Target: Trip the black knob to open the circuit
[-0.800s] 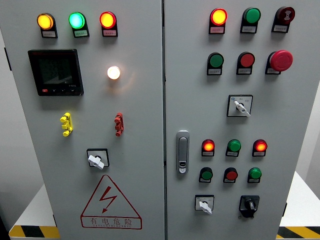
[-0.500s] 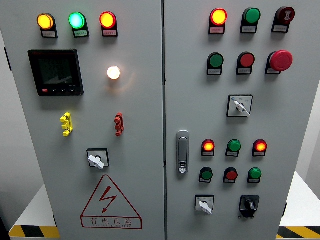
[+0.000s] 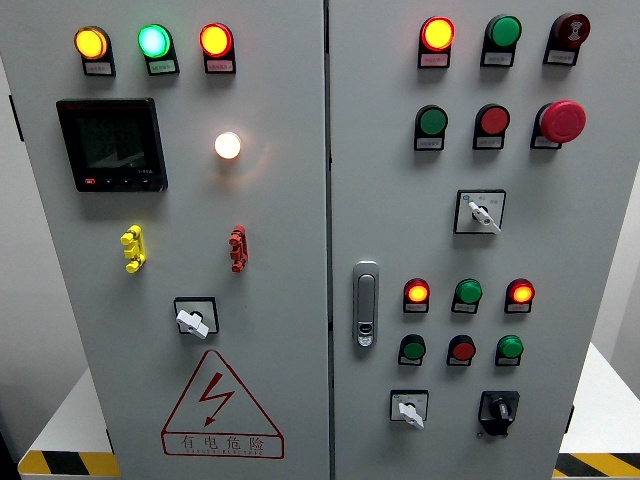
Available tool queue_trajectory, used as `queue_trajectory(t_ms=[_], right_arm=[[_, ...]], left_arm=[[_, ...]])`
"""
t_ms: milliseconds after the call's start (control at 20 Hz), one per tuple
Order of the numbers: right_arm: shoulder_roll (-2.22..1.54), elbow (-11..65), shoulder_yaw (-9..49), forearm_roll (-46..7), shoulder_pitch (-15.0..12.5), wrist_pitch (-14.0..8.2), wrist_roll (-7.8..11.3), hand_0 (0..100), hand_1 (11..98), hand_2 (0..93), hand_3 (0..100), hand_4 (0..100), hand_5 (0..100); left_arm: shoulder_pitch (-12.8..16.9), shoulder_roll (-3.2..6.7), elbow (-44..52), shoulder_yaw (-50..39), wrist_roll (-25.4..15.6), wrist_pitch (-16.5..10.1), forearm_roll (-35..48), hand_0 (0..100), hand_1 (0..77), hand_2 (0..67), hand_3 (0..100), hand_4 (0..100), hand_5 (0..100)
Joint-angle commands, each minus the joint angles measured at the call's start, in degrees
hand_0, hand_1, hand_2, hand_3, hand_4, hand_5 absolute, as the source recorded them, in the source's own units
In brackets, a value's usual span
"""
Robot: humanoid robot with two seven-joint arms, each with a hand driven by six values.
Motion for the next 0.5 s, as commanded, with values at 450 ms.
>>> queue_trajectory(t_ms=[450], right_arm=[[-0.01, -0.16, 40.96, -36.54, 0.69, 9.85, -4.01, 88, 35.7, 2.1, 12, 5, 15]], left_arm=[[-0.09, 0.04, 0.00, 0.00, 0.00, 0.00, 0.00, 0, 0.0, 19.4, 26, 10, 9]])
